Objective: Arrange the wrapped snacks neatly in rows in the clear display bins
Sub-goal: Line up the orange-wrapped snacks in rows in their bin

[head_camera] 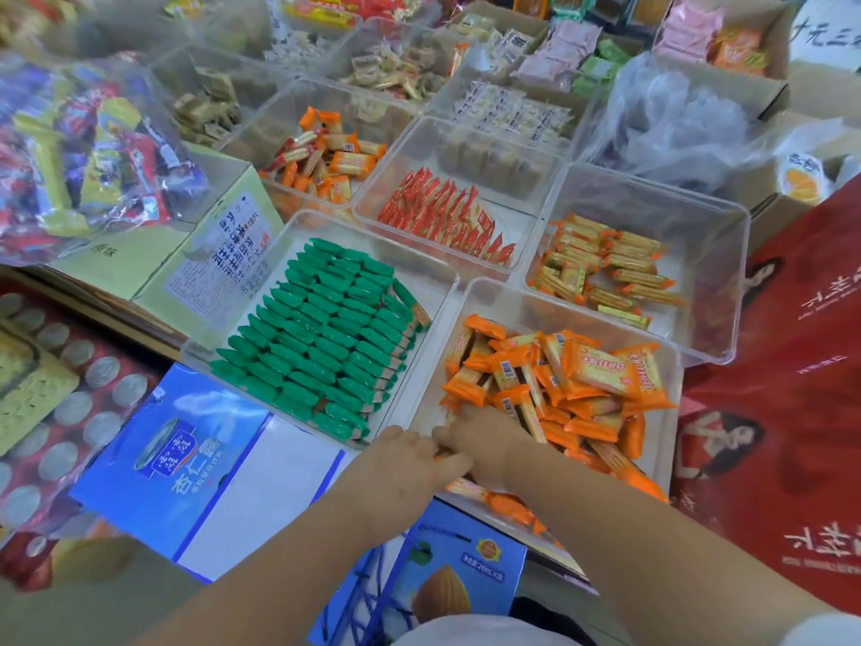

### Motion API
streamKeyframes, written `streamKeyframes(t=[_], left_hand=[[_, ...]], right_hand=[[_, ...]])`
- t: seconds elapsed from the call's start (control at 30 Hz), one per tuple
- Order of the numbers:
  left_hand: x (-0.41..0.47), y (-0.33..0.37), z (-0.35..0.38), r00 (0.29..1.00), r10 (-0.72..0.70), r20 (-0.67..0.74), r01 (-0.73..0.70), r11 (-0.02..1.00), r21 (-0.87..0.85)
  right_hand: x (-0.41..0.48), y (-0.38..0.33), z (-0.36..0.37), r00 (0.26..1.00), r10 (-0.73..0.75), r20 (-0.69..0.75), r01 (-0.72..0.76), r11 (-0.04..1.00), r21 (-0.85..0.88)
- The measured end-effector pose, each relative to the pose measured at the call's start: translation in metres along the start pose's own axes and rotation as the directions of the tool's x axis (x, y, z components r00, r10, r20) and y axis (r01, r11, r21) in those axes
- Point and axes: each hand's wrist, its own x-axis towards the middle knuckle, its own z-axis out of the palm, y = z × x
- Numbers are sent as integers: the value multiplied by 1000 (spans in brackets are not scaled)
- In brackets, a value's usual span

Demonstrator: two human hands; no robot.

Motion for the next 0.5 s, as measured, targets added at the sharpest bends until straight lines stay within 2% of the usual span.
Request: streamKeyframes(t=[0.1,0.23,0.37,0.43,0.5], left_hand=[[2,-3,-7,995,97,14,-98,994,58],[1,-6,-12,985,165,50,-170,978,124],[-1,-11,-20,993,102,56,-109,985,133],[-1,-13,-23,995,79,60,-84,993,88],[5,-12,-23,994,72,81,-81,990,119]], right_hand=[[-10,1,7,996,10,-87,-11,1000,-8],[-26,6,13,975,141,-173,-130,989,74],[-47,12,22,933,247,-263,-208,964,166],[-55,15,25,896,328,-298,-249,929,274],[-60,15,25,868,387,-313,-274,896,349]])
